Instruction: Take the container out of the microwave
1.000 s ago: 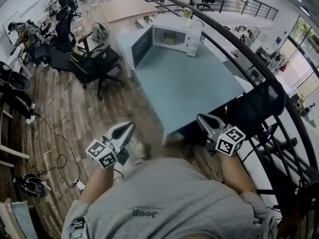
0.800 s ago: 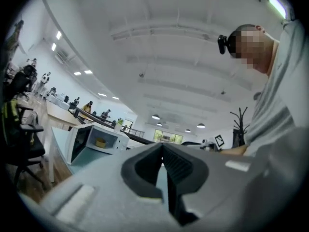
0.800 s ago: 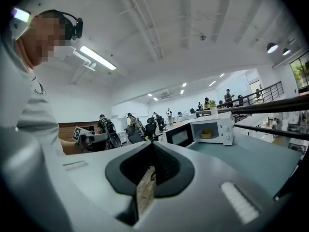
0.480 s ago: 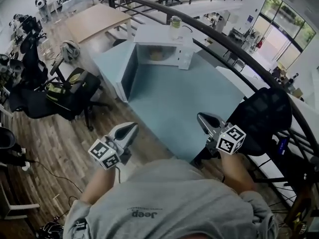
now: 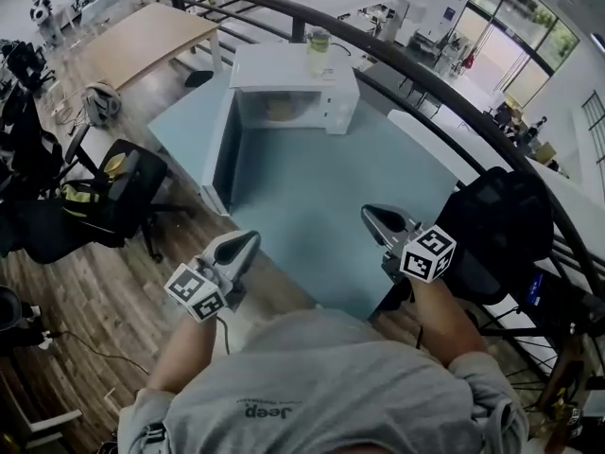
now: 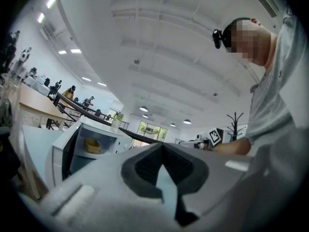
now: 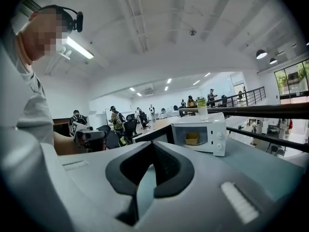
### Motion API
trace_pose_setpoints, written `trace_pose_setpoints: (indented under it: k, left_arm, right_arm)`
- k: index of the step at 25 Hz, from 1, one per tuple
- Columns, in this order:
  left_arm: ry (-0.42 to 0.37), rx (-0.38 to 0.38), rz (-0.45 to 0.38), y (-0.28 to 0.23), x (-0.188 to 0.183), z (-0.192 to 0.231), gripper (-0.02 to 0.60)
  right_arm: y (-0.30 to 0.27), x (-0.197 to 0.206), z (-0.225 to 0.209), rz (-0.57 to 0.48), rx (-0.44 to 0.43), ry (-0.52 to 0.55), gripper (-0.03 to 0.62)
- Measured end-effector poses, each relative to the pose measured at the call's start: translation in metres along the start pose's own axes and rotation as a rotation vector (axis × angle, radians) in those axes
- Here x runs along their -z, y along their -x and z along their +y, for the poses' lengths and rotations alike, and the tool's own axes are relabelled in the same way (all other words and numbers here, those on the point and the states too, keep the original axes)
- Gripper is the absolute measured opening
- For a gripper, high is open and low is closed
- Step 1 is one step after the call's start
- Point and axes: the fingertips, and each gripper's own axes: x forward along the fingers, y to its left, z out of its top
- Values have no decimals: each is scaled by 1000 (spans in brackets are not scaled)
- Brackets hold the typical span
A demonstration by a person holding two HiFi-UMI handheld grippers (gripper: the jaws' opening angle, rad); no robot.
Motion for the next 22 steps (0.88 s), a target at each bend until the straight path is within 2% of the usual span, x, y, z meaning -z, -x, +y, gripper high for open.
trace_pose_setpoints:
  k: [5, 12, 18, 22]
  left_arm:
    - [-6, -47, 9, -35, 9, 3, 18]
    - [2, -152, -12, -91, 26, -26, 18]
    - [7, -208, -6, -113, 37, -46, 18]
    - [-9, -218, -6, -120, 31, -41, 18]
  right_arm:
    - [-11, -2, -35, 10, -60, 15, 5]
    - [0, -9, -82, -9, -195, 35, 5]
    - [14, -4, -98, -2, -255, 41, 5]
    - [-3, -9, -103, 5, -272, 82, 4]
